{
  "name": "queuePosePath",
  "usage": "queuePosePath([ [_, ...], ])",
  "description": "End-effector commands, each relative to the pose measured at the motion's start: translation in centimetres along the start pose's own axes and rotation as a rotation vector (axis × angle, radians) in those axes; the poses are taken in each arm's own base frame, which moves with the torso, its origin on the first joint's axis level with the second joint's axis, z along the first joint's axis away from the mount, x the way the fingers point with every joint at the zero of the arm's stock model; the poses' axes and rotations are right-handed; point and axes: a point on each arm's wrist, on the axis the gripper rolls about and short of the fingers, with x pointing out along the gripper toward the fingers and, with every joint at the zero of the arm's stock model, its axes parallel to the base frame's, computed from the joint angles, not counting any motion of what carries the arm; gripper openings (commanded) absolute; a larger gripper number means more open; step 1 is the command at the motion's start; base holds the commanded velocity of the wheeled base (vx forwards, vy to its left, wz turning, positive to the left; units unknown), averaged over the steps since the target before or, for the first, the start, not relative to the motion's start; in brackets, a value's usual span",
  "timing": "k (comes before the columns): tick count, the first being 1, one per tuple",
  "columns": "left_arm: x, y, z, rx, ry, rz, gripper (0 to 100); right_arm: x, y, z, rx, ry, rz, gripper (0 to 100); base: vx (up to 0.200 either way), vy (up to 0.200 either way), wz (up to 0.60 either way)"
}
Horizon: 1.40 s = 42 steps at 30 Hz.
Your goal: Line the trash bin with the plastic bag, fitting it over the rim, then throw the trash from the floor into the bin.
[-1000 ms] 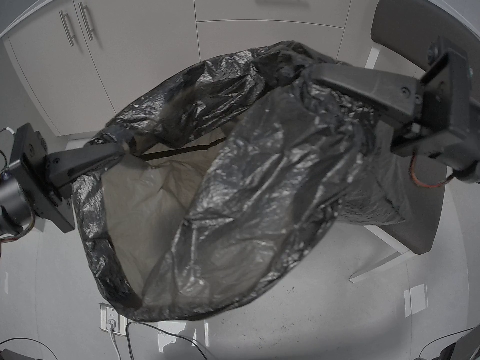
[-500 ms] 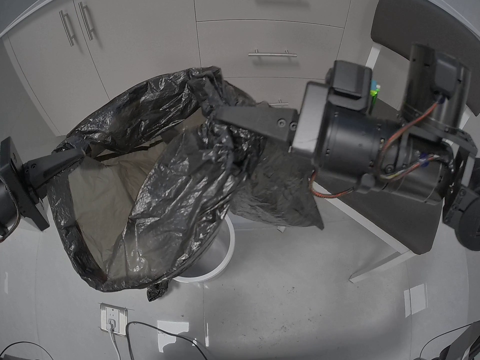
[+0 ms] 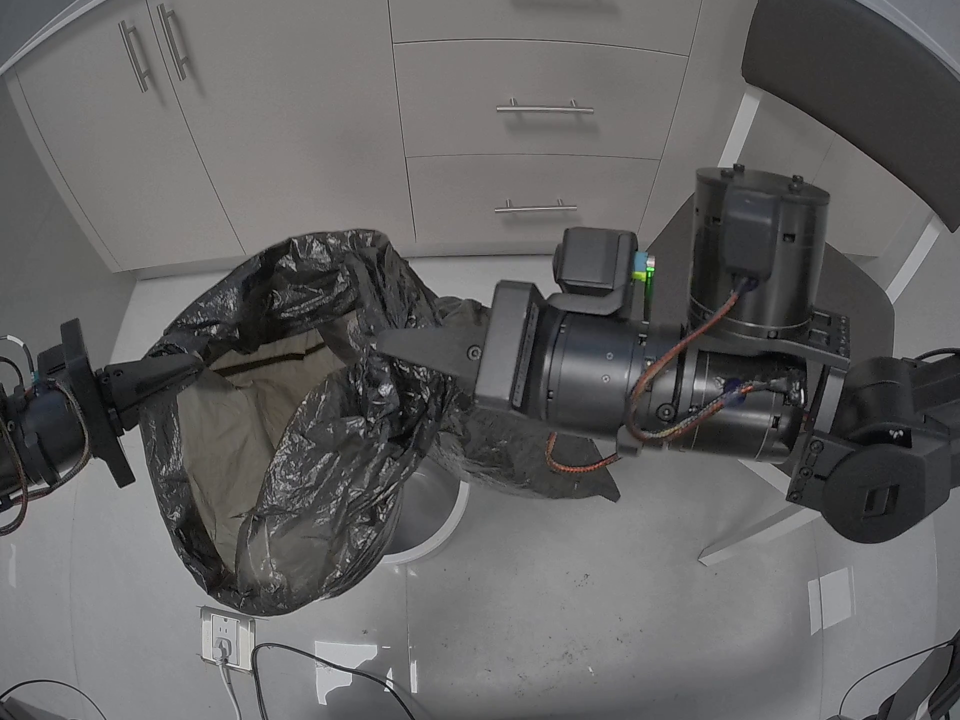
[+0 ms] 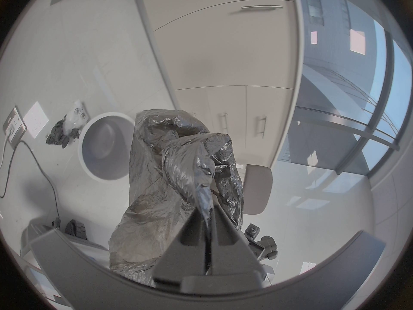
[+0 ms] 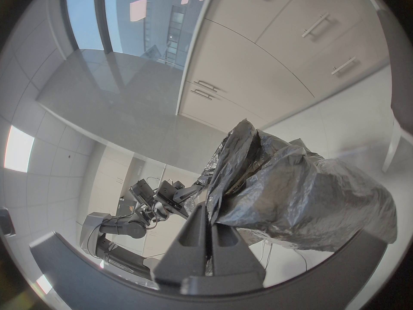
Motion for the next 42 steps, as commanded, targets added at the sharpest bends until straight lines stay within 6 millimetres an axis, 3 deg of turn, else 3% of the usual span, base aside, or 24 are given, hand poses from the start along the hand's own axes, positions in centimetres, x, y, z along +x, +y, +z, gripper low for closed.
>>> queuePosePath([
  [1, 0.8, 1.8, 0.4, -0.059, 0.013, 0.053, 0, 0.6, -0.9, -0.9, 0.049, 0.029, -0.023, 0, 0.000, 0.000, 0.00],
  [15, 1.4, 4.0, 0.8, -0.068, -0.016, 0.135, 0, 3.0, -2.8, -2.3, 0.196, 0.084, -0.072, 0, 0.000, 0.000, 0.00],
  [27, 2.8, 7.5, 3.9, -0.028, -0.043, 0.232, 0, 5.2, -4.6, -3.6, 0.205, 0.091, -0.124, 0, 0.000, 0.000, 0.00],
  [33, 4.1, 9.4, 5.7, 0.008, -0.071, 0.295, 0, 8.0, -6.4, -4.4, 0.204, 0.086, -0.151, 0, 0.000, 0.000, 0.00],
  [42, 5.5, 9.9, 6.9, 0.031, -0.064, 0.302, 0, 9.2, -8.1, -4.7, 0.205, 0.082, -0.178, 0, 0.000, 0.000, 0.00],
])
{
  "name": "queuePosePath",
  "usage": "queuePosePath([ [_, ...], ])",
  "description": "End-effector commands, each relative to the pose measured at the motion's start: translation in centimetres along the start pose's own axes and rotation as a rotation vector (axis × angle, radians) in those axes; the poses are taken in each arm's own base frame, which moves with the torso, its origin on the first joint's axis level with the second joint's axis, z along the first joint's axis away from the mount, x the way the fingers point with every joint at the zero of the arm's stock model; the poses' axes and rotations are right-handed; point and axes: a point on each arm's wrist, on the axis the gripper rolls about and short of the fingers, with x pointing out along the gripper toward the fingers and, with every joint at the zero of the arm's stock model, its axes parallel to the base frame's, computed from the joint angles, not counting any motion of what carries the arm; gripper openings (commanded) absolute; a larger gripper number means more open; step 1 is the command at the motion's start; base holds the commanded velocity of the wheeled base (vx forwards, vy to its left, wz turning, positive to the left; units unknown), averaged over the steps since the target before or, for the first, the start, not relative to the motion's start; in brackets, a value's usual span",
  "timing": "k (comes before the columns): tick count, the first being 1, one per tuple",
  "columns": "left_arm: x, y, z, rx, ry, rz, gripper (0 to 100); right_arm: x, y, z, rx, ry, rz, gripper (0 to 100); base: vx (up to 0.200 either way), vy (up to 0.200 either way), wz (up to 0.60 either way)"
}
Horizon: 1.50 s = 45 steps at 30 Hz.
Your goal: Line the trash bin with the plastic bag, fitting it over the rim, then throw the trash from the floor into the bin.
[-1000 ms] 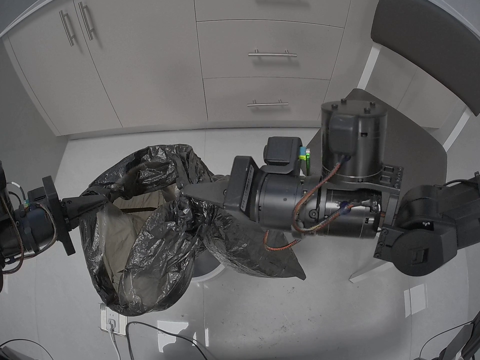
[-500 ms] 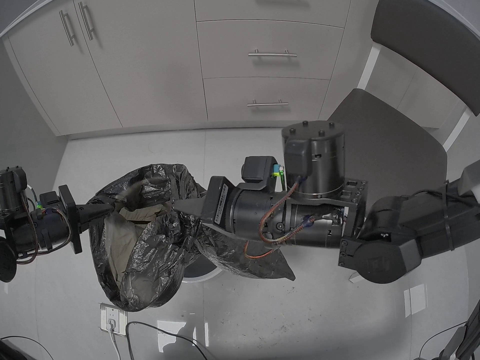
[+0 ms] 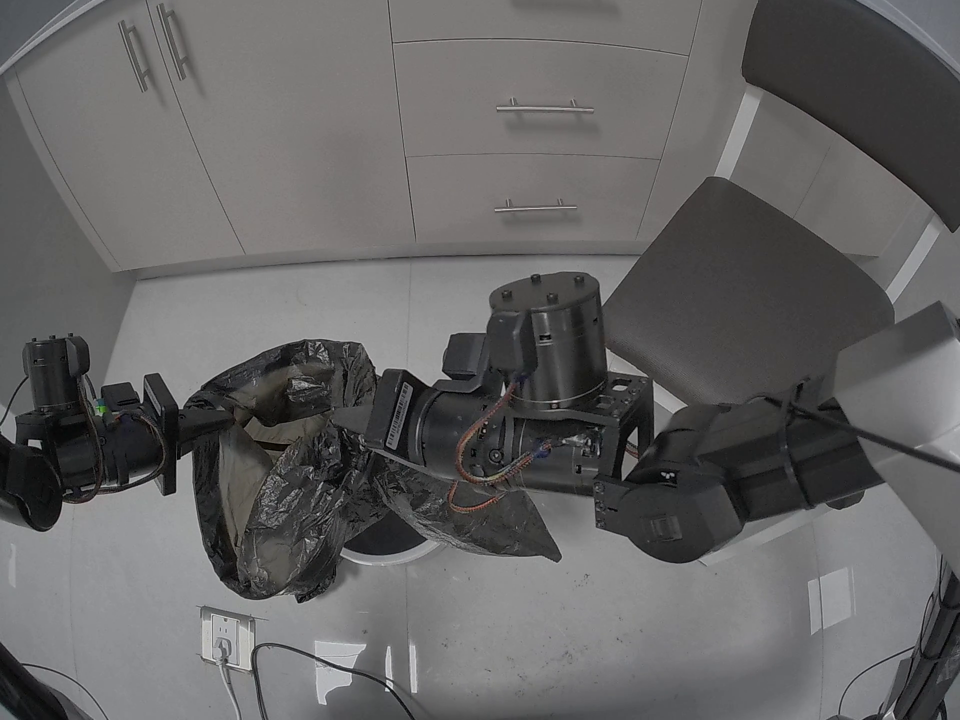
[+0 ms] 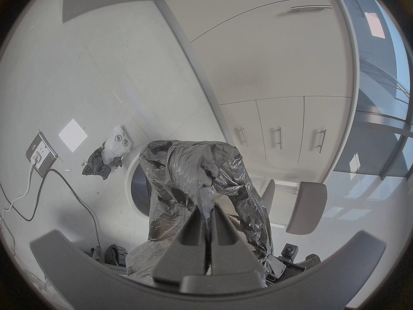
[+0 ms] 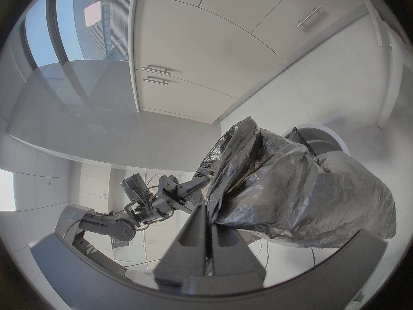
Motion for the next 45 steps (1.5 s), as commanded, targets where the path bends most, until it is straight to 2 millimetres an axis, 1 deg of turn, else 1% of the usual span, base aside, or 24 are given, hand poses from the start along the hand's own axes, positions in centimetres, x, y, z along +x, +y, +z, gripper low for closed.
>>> queuePosePath([
  [1, 1.4, 0.5, 0.7, -0.011, 0.018, 0.011, 0, 1.2, -1.4, -0.5, 0.006, 0.014, -0.024, 0, 0.000, 0.000, 0.00],
  [9, 2.3, 0.7, 0.7, -0.014, 0.040, 0.015, 0, 1.3, -1.9, 0.2, 0.005, -0.008, -0.033, 0, 0.000, 0.000, 0.00],
  [10, 2.7, 0.7, 0.5, -0.008, 0.054, 0.010, 0, 1.2, -2.3, 0.6, 0.003, -0.027, -0.049, 0, 0.000, 0.000, 0.00],
  [12, 3.3, 0.7, 0.3, 0.001, 0.064, 0.004, 0, 1.2, -2.4, 0.8, -0.004, -0.036, -0.057, 0, 0.000, 0.000, 0.00],
  [14, 4.4, 0.9, 0.1, 0.017, 0.078, -0.006, 0, 1.3, -3.3, 1.1, -0.014, -0.058, -0.090, 0, 0.000, 0.000, 0.00],
  [16, 5.2, 1.2, 0.0, 0.026, 0.071, -0.003, 0, 1.3, -3.6, 1.3, -0.015, -0.069, -0.101, 0, 0.000, 0.000, 0.00],
  [17, 6.0, 1.5, 0.0, 0.035, 0.060, 0.001, 0, 1.3, -4.1, 1.5, -0.011, -0.074, -0.111, 0, 0.000, 0.000, 0.00],
  [21, 7.4, 2.3, 0.3, 0.043, 0.056, 0.002, 0, 1.7, -5.5, 1.3, -0.009, -0.066, -0.140, 0, 0.000, 0.000, 0.00],
  [24, 8.0, 2.8, 0.6, 0.045, 0.048, 0.009, 0, 2.1, -6.1, 1.0, -0.041, -0.057, -0.155, 0, 0.000, 0.000, 0.00],
  [27, 8.5, 3.2, 1.0, 0.101, 0.023, 0.030, 0, 2.6, -6.2, 1.0, -0.074, -0.077, -0.174, 0, 0.000, 0.000, 0.00],
  [30, 8.9, 3.8, 1.3, 0.212, -0.032, 0.084, 0, 3.1, -6.3, 1.2, -0.116, -0.106, -0.194, 0, 0.000, 0.000, 0.00],
  [32, 9.0, 3.9, 1.3, 0.229, -0.045, 0.097, 0, 3.2, -6.4, 1.2, -0.124, -0.109, -0.197, 0, 0.000, 0.000, 0.00],
  [33, 9.0, 3.8, 1.5, 0.274, -0.073, 0.114, 0, 3.2, -6.2, 1.1, -0.151, -0.112, -0.204, 0, 0.000, 0.000, 0.00],
  [37, 9.0, 3.8, 1.5, 0.281, -0.076, 0.115, 0, 3.3, -6.2, 1.0, -0.156, -0.113, -0.205, 0, 0.000, 0.000, 0.00],
  [38, 8.8, 3.7, 1.9, 0.374, -0.118, 0.149, 0, 3.7, -6.4, 0.7, -0.212, -0.134, -0.245, 0, 0.000, 0.000, 0.00],
  [40, 8.9, 3.9, 1.9, 0.397, -0.124, 0.165, 0, 3.9, -6.5, 0.6, -0.219, -0.141, -0.255, 0, 0.000, 0.000, 0.00],
  [45, 10.4, 6.0, 1.6, 0.508, -0.134, 0.283, 0, 4.4, -6.9, -0.2, -0.231, -0.131, -0.276, 0, 0.000, 0.000, 0.00],
])
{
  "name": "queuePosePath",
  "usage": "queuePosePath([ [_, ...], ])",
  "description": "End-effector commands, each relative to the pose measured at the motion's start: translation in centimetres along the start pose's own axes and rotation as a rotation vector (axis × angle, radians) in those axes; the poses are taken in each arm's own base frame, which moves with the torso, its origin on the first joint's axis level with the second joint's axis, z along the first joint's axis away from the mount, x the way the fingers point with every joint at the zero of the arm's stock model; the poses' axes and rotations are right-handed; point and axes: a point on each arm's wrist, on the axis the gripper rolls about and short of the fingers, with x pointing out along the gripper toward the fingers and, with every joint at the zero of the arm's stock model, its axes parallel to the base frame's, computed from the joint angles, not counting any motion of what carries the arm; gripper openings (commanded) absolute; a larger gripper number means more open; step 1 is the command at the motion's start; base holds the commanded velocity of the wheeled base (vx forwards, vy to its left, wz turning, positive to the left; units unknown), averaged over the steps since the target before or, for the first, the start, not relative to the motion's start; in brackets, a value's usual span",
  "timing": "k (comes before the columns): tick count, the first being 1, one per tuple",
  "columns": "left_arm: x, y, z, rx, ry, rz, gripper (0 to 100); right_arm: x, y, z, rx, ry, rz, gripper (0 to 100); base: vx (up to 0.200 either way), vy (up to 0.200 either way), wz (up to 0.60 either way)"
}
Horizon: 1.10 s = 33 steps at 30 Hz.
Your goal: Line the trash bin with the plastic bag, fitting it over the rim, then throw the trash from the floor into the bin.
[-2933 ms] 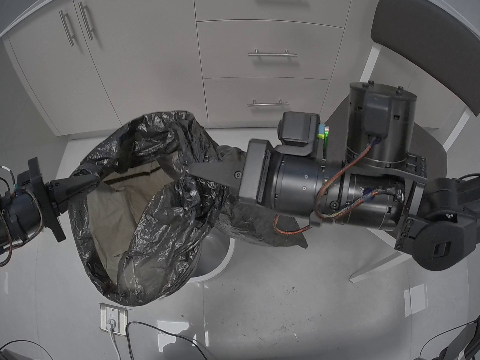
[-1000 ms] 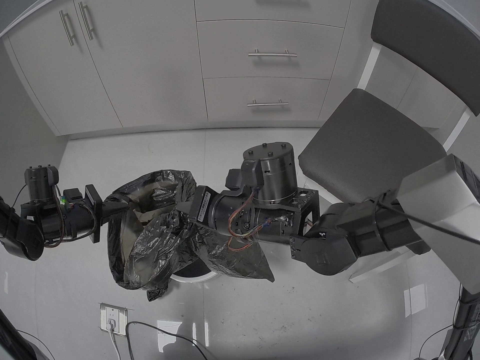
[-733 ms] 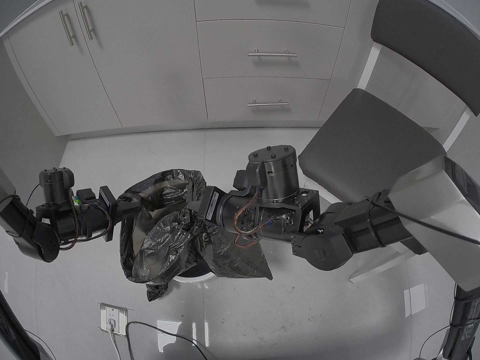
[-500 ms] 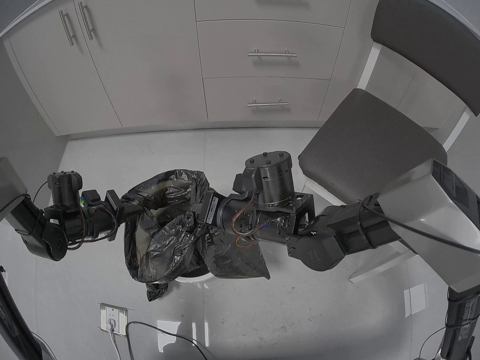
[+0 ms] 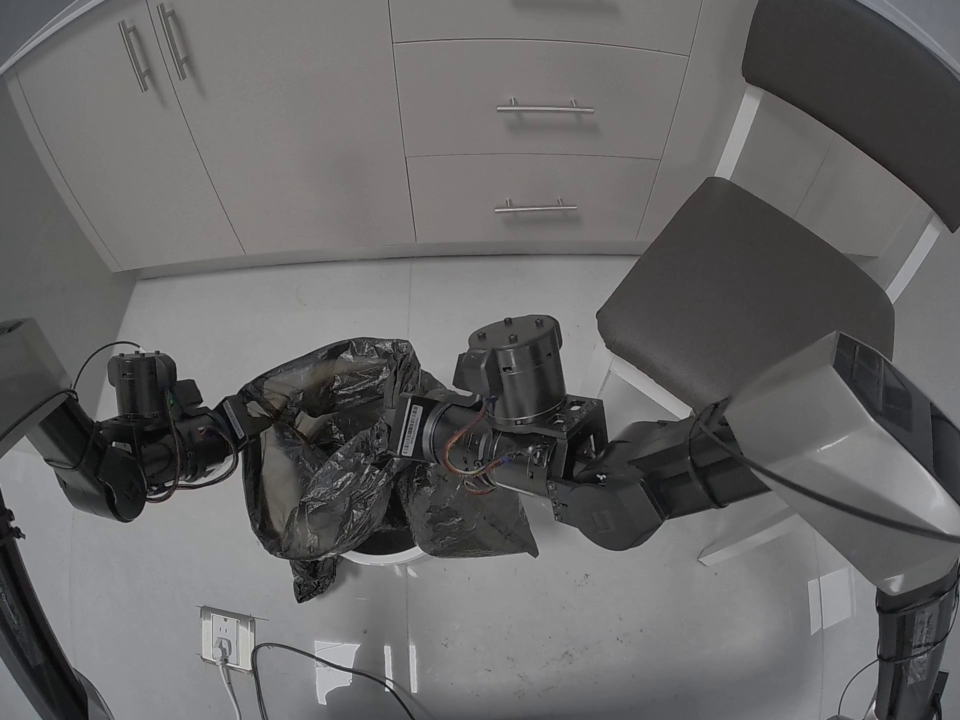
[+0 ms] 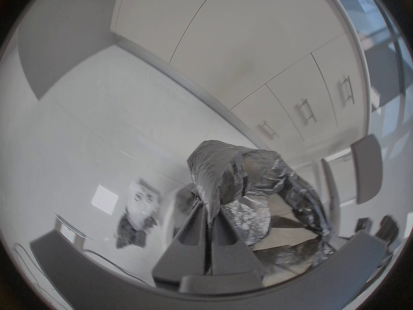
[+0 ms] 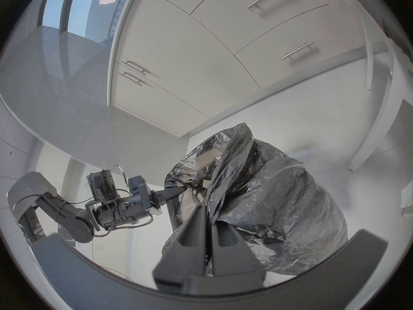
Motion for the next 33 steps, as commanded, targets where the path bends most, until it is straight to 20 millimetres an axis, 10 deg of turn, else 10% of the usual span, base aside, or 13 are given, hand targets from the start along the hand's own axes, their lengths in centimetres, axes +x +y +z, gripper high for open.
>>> queuePosePath([
  [1, 1.9, 1.5, -1.2, 0.084, 0.015, 0.094, 0, 0.7, -0.2, -1.1, -0.031, 0.008, -0.023, 0, 0.000, 0.000, 0.00],
  [33, 5.7, 2.6, -1.5, 0.106, 0.037, 0.101, 0, 1.6, -0.5, -1.1, -0.087, 0.039, -0.137, 0, 0.000, 0.000, 0.00],
])
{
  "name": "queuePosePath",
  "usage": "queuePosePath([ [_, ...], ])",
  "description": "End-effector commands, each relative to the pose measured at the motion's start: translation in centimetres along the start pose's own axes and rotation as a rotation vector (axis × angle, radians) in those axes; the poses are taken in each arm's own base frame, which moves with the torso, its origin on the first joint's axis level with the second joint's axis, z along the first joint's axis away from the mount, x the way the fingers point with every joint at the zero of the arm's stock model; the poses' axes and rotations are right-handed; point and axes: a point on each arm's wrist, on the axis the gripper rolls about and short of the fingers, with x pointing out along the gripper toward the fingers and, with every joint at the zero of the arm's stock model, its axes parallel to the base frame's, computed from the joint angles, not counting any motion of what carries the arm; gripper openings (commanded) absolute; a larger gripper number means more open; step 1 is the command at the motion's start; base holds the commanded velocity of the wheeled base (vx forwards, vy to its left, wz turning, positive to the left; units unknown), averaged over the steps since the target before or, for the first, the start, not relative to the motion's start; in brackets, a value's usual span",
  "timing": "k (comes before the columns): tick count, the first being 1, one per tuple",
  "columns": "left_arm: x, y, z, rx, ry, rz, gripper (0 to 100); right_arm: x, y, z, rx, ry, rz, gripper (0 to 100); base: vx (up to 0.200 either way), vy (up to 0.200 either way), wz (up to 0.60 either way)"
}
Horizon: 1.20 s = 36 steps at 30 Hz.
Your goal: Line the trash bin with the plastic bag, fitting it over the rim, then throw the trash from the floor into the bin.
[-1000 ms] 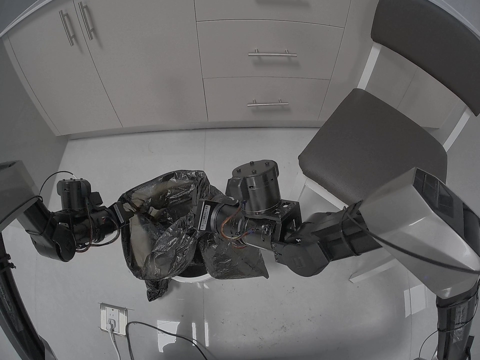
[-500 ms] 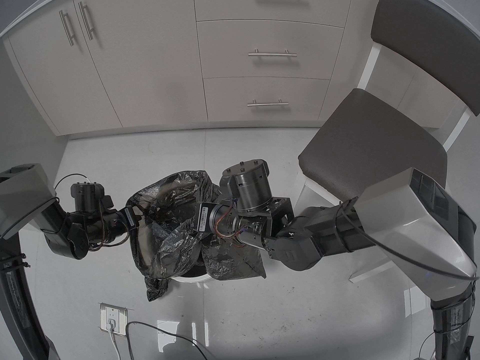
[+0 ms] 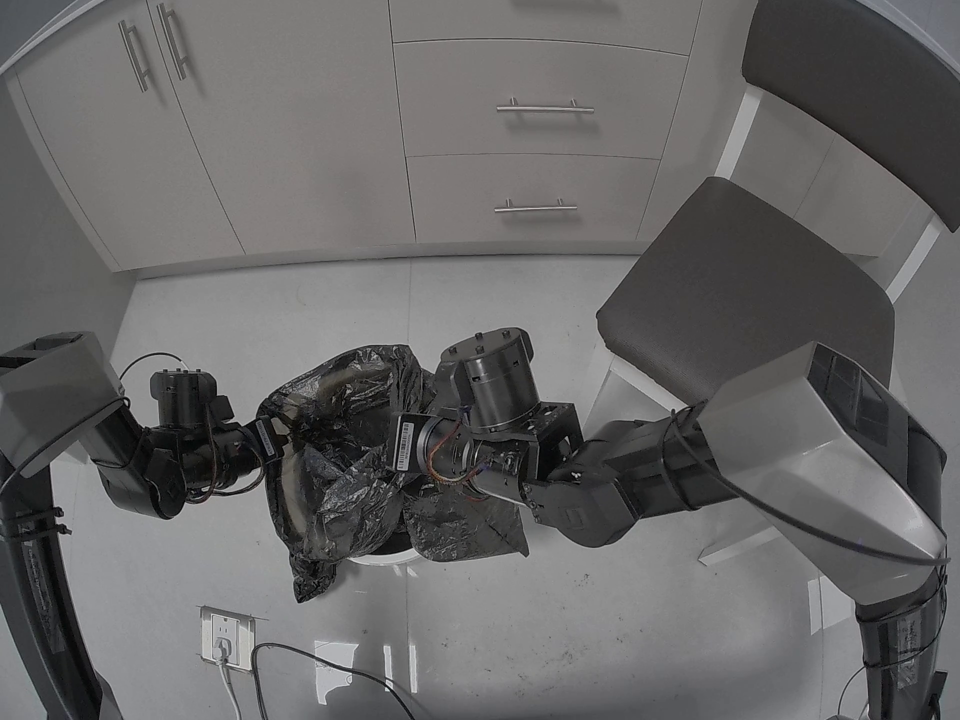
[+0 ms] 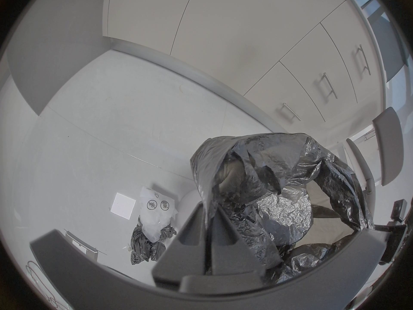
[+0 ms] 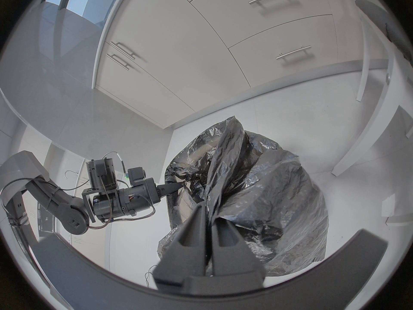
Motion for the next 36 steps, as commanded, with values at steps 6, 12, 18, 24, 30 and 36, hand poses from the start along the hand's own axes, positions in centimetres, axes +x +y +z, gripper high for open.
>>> queuePosePath([
  [6, 0.8, 0.6, -0.4, -0.005, 0.014, 0.008, 100, 0.0, 0.2, -0.2, -0.002, 0.002, 0.006, 0, 0.000, 0.000, 0.00],
  [12, 0.6, 0.8, -0.1, 0.008, 0.001, 0.021, 100, -0.3, 0.4, 0.2, 0.000, -0.006, 0.011, 0, 0.000, 0.000, 0.00],
  [18, -0.3, 0.7, 1.2, 0.006, -0.043, 0.027, 100, -0.4, 0.5, 0.4, -0.001, -0.014, 0.015, 0, 0.000, 0.000, 0.00],
  [24, -2.7, -1.2, 2.7, -0.016, -0.097, 0.011, 100, -0.8, 1.1, 0.0, -0.007, -0.004, 0.024, 0, 0.000, 0.000, 0.00],
  [30, -6.6, -4.4, 3.2, 0.006, -0.132, -0.075, 100, -1.0, 2.0, -0.1, -0.008, -0.004, 0.030, 0, 0.000, 0.000, 0.00],
  [36, -12.2, -8.8, -0.8, 0.161, -0.001, -0.333, 100, -1.0, 1.9, -0.2, -0.008, -0.006, 0.022, 0, 0.000, 0.000, 0.00],
])
